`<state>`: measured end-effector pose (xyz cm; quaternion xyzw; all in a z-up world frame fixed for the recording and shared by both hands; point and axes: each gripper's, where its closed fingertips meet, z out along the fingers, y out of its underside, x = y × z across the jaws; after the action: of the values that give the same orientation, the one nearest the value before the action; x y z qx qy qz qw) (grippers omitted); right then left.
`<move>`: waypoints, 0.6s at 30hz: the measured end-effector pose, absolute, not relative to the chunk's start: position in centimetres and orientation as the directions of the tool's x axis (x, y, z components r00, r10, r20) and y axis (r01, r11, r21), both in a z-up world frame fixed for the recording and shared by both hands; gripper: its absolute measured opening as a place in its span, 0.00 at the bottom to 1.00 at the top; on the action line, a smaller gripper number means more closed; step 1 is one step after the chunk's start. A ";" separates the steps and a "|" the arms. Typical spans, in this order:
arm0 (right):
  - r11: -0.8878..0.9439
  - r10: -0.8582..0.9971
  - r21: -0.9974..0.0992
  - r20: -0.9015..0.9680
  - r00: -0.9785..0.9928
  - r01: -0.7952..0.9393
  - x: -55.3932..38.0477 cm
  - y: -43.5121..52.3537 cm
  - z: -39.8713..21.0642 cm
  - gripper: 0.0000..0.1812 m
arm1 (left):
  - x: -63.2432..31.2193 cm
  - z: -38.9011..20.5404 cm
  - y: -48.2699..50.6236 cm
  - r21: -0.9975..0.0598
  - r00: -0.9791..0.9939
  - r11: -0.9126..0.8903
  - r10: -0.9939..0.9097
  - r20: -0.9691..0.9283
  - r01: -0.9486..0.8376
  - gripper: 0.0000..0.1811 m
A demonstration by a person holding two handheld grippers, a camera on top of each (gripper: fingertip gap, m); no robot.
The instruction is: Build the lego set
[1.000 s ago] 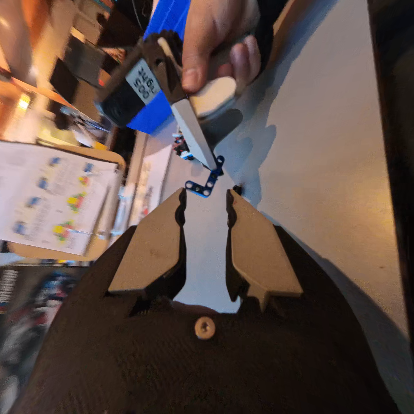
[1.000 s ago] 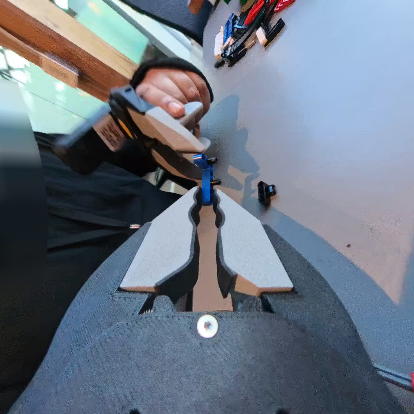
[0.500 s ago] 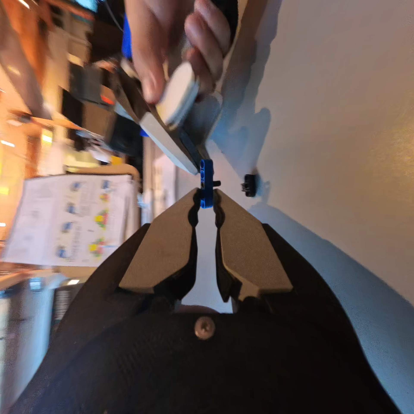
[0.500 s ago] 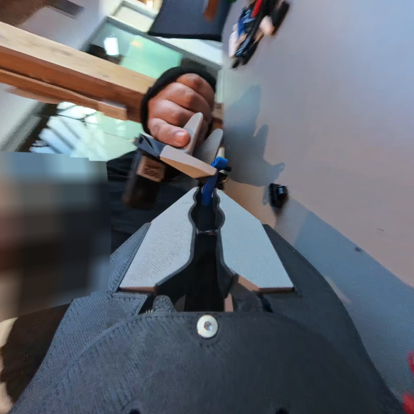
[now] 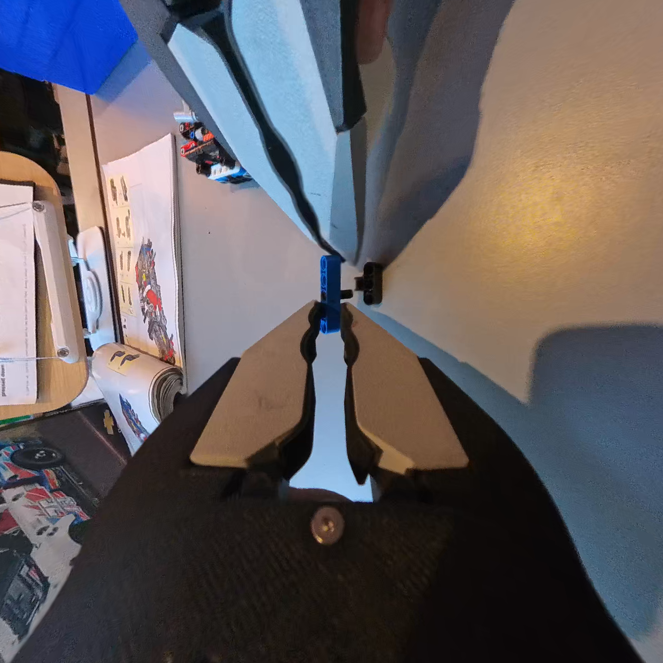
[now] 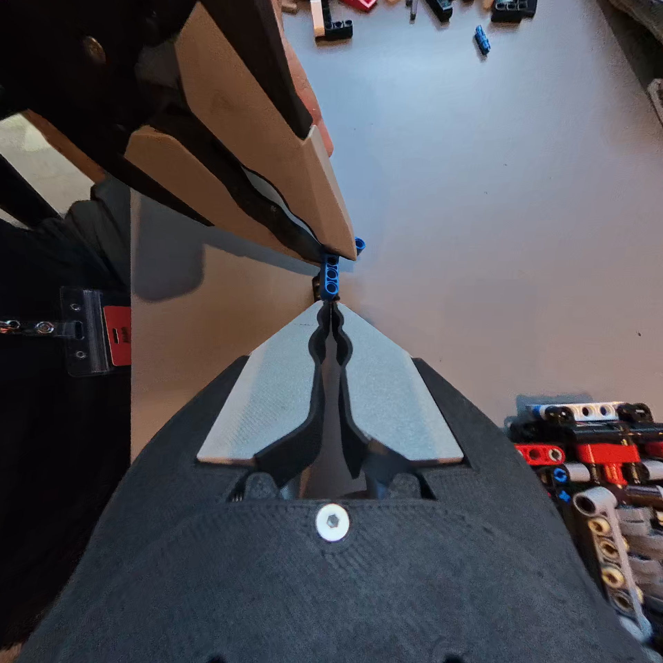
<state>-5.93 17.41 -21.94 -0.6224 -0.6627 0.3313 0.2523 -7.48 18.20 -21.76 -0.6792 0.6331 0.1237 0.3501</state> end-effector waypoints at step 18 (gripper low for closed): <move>0.013 0.987 -0.826 -0.079 -0.139 0.563 -6.5 17.0 -21.2 0.02 | -7.4 -21.5 17.9 -0.269 0.180 0.077 -0.565 -0.805 -0.960 0.04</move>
<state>-6.49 17.00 -21.18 -0.5930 -0.6536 0.3768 0.2812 -7.35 17.88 -21.47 -0.6387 0.5970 0.2313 0.4268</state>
